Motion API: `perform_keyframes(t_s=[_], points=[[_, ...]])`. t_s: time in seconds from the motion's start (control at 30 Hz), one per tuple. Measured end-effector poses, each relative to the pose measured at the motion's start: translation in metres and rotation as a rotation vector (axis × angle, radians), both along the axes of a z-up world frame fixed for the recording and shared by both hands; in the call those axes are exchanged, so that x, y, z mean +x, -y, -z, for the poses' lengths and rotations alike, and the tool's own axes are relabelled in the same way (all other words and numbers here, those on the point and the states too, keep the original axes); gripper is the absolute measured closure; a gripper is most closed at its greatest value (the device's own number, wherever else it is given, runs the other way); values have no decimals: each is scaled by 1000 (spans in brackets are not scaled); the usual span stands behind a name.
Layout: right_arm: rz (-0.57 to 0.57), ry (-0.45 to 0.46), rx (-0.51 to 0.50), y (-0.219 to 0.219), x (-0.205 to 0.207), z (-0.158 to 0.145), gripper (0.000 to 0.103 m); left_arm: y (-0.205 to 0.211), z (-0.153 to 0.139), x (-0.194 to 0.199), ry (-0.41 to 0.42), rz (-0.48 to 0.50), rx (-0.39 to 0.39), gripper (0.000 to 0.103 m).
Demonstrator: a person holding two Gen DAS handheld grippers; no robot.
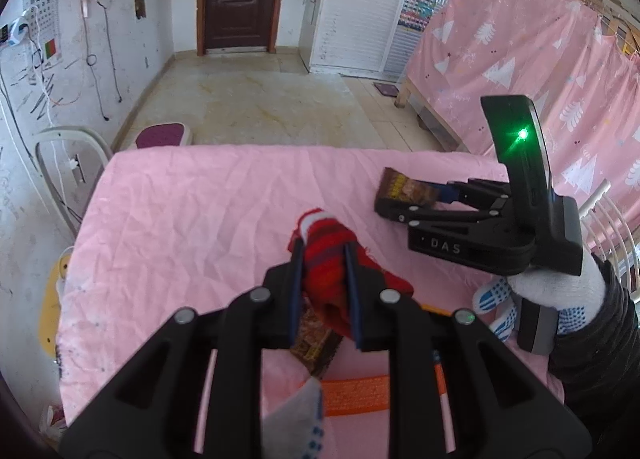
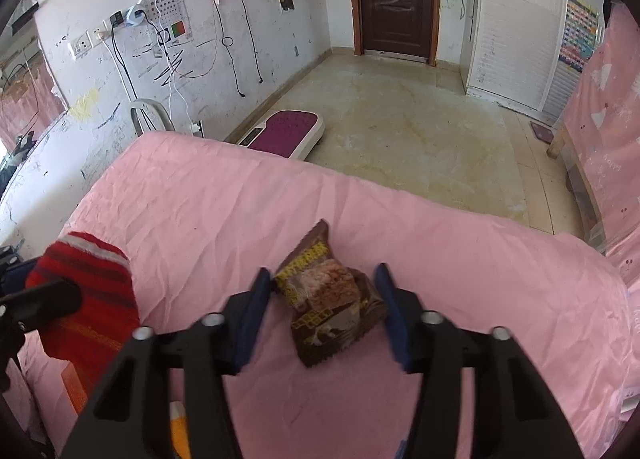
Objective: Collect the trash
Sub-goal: 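Grasp the red knit hat with the left tool while the right tool grasps the brown snack packet, then carry the hat and snack packet to the orange bucket and release both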
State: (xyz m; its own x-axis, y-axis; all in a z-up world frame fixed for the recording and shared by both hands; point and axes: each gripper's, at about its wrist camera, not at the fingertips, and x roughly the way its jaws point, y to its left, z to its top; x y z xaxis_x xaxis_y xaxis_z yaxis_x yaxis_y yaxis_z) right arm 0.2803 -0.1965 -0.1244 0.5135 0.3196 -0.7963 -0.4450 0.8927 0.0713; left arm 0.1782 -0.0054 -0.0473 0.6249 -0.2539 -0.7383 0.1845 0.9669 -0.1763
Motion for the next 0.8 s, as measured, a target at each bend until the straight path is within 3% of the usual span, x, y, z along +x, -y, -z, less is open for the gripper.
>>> perform_keyframes(t_s=[0.13, 0.5, 0.8], points=[[8, 18, 3, 6, -6, -4, 86, -1, -6, -6, 11, -9, 8, 85], [41, 87, 59, 37, -38, -36, 86, 13, -25, -19, 56, 0, 26, 85], [115, 152, 111, 96, -74, -61, 86, 59, -47, -30, 104, 70, 47, 85]])
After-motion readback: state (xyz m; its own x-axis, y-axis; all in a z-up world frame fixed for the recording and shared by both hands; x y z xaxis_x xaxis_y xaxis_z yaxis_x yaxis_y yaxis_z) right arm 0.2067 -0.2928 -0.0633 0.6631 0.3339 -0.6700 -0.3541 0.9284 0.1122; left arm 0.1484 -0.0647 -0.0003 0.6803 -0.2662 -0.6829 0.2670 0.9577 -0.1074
